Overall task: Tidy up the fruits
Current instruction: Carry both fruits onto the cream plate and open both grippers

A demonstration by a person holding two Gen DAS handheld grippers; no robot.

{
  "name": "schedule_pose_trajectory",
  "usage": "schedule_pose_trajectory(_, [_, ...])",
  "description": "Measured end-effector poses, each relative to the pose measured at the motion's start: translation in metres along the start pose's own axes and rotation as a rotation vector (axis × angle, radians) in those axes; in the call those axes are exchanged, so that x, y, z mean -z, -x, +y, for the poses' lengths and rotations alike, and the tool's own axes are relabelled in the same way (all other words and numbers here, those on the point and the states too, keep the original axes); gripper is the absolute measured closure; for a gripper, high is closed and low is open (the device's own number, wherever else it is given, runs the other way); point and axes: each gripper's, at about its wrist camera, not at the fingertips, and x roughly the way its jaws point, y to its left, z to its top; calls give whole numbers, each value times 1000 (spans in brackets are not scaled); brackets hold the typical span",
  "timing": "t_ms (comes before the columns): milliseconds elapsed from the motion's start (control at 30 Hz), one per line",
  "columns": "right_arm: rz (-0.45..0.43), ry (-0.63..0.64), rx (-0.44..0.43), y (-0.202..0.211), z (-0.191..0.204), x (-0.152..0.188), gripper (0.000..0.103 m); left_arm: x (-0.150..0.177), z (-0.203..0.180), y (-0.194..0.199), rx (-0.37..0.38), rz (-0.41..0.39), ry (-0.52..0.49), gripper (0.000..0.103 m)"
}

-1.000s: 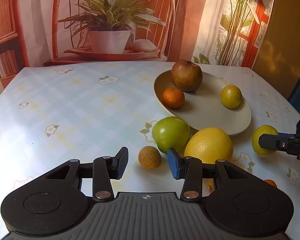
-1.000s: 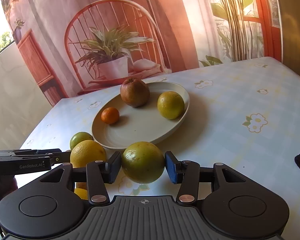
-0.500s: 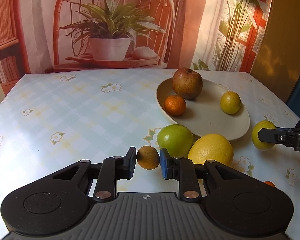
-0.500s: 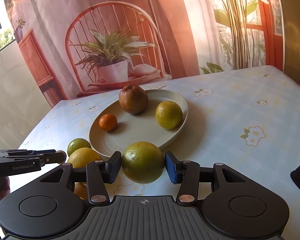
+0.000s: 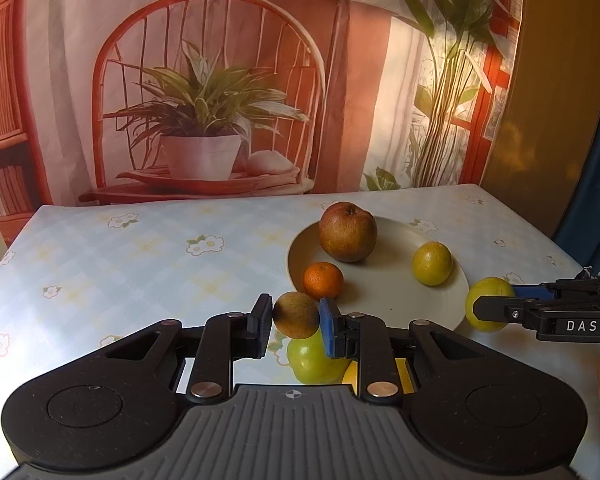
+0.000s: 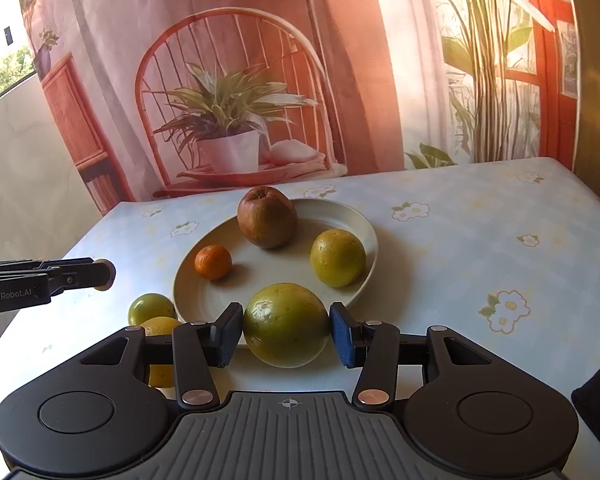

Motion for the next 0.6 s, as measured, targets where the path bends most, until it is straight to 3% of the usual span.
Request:
schedule_pose_trajectory(267, [9,57,7,-11,0,-14,59,-25,-7,-20,30,-11,-12,76])
schedule_pose_trajectory(600, [56,100,40,-44,-11,-25,59,-50,-22,-74,58,31,-53,76])
